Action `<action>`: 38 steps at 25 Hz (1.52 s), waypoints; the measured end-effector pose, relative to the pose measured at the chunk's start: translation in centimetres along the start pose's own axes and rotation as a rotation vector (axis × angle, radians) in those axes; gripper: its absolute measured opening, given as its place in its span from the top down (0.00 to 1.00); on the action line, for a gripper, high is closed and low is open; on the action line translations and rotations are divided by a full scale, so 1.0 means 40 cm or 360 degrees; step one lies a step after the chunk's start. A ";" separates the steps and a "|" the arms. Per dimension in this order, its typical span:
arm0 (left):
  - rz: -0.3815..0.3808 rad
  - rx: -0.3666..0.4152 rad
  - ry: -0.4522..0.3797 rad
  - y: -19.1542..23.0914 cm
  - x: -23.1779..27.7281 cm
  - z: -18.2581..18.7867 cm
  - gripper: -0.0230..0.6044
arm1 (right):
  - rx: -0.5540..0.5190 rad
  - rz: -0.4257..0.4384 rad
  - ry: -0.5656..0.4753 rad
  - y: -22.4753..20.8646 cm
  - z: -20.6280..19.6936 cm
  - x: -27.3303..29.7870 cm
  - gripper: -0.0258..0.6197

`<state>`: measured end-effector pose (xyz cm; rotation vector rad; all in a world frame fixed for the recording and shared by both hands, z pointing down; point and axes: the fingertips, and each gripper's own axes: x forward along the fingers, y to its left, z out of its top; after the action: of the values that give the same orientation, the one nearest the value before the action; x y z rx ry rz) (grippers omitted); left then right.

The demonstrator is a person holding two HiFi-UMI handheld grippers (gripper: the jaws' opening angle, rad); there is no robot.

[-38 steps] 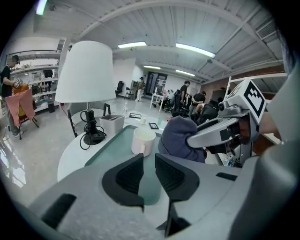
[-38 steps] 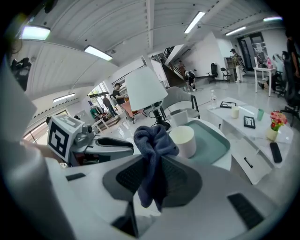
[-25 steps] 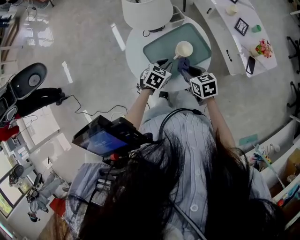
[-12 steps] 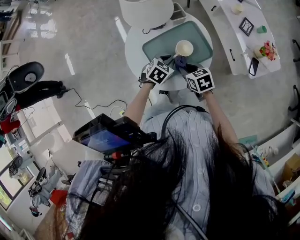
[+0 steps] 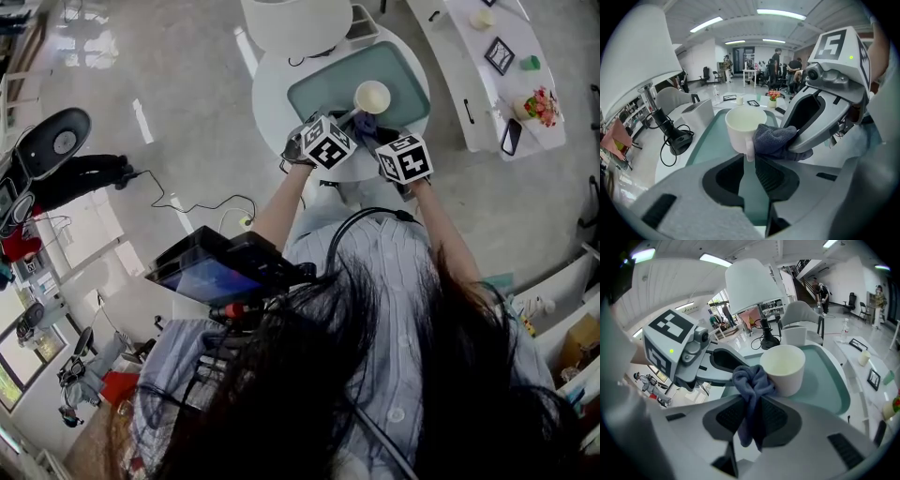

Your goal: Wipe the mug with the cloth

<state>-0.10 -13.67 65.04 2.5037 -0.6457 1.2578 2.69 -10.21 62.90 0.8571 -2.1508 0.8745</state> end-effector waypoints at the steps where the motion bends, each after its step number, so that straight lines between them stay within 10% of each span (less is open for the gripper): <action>1: 0.0013 0.0020 0.0008 0.001 0.002 0.000 0.86 | 0.0002 0.0004 0.0001 -0.001 0.000 0.000 0.79; 28: -0.0127 0.0301 0.0099 0.055 0.025 -0.016 0.87 | 0.0105 -0.0060 -0.0026 -0.118 -0.013 -0.052 0.79; 38: 0.0024 0.0204 0.0037 0.082 0.013 -0.010 0.87 | 0.0129 -0.0084 -0.0029 -0.132 -0.014 -0.052 0.79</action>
<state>-1.73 -16.47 65.82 2.5865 -0.5975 1.3731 8.03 -12.08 63.43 0.9608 -2.1107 0.9358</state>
